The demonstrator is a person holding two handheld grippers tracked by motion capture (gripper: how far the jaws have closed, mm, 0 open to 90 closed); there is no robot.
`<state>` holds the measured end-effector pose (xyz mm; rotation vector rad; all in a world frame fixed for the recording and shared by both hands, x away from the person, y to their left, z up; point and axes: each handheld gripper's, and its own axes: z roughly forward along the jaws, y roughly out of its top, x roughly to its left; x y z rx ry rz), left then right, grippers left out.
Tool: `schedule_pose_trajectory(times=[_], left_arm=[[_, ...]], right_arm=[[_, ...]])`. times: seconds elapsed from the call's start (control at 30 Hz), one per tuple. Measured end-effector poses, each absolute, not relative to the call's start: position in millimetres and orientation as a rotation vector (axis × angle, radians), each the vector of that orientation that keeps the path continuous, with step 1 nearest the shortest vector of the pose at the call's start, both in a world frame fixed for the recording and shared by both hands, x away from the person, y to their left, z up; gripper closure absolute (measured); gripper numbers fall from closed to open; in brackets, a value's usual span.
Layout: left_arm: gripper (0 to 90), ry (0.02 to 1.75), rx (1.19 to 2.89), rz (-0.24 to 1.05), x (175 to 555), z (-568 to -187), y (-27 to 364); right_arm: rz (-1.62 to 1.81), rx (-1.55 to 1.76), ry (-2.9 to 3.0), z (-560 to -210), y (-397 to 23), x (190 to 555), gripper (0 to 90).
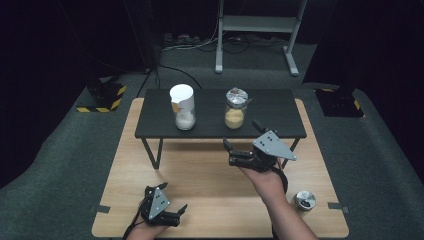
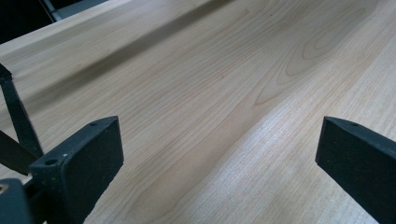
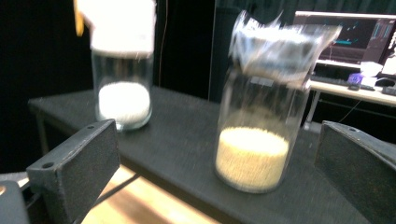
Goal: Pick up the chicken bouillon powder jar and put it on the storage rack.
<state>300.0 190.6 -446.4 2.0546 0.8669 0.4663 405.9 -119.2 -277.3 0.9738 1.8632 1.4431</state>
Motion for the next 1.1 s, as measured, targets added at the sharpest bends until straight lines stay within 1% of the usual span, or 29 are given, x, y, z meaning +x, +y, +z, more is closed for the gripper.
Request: schedule_pose_trajectory(times=[0.37, 0.8, 0.83, 0.93, 1.1], left_arm=[[1.1, 0.865, 2.054, 0.467, 300, -446, 191], [1.1, 0.863, 2.053, 0.469, 300, -446, 191], [1.1, 0.863, 2.053, 0.469, 300, -446, 191], [1.1, 0.865, 2.054, 0.467, 300, -446, 190], [1.1, 0.868, 2.054, 0.464, 300, -446, 191]], right_arm=[[1.389, 0.988, 1.945, -306, -120, 384, 0.0], [1.285, 1.04, 2.072, -365, -125, 357, 0.0], [1.285, 1.04, 2.072, -365, -125, 357, 0.0], [1.262, 1.068, 2.108, -383, -126, 350, 0.0], [1.225, 1.082, 2.146, -400, -127, 342, 0.0]])
